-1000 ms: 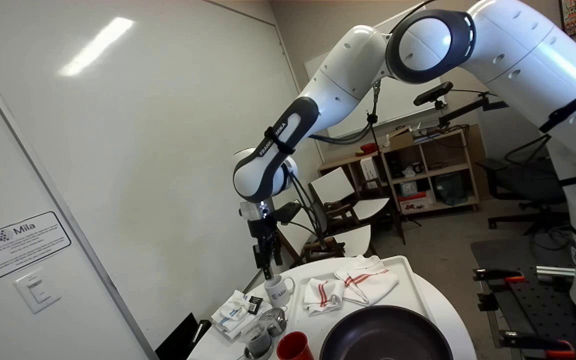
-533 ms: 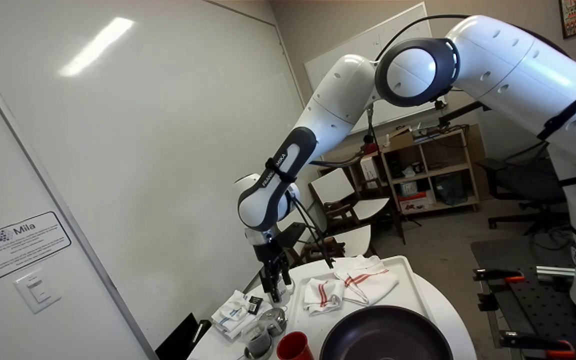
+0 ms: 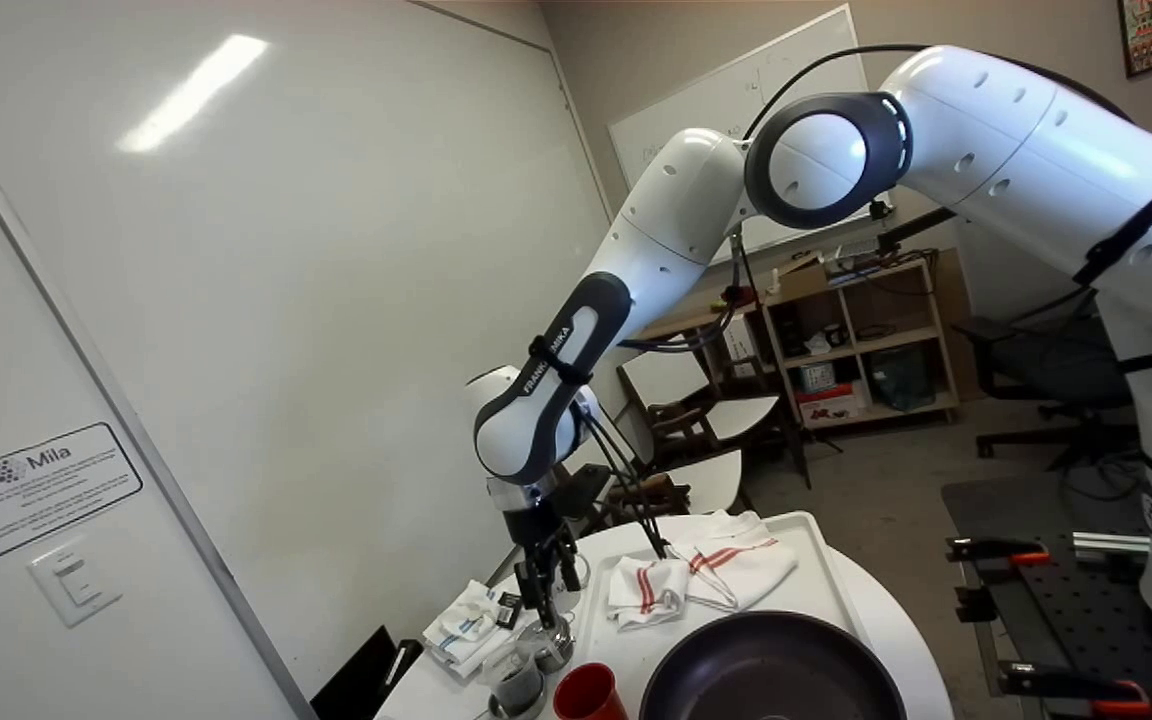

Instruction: Pick the red cup and move it to the bottom of the tray

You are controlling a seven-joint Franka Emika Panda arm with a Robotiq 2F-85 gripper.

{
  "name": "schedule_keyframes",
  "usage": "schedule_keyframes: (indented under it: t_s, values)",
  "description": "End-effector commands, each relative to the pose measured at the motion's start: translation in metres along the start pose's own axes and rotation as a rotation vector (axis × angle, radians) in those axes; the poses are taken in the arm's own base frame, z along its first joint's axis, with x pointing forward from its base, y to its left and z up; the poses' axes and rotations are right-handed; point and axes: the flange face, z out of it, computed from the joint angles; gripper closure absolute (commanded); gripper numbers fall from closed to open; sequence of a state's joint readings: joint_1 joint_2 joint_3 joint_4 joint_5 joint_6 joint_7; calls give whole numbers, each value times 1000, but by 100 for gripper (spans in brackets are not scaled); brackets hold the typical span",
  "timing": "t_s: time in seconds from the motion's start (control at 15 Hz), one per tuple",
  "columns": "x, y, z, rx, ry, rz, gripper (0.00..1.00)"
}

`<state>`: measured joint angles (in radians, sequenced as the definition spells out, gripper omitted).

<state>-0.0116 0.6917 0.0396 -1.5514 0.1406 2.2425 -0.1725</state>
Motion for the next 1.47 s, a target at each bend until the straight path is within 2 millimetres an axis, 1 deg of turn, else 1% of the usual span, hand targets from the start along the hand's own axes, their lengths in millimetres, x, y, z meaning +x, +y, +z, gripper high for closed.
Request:
schedule_keyframes:
  t_s: [0.0, 0.33, 0.47, 0.8, 1.07, 1.4]
  values:
    - [1, 4, 2, -1, -5, 8, 0]
    - [7, 19, 30, 14, -28, 39, 0]
    - [9, 22, 41, 17, -35, 45, 0]
    - [21, 22, 59, 20, -41, 53, 0]
    - [32, 25, 80, 21, -52, 75, 0]
    - [37, 31, 107, 28, -80, 95, 0]
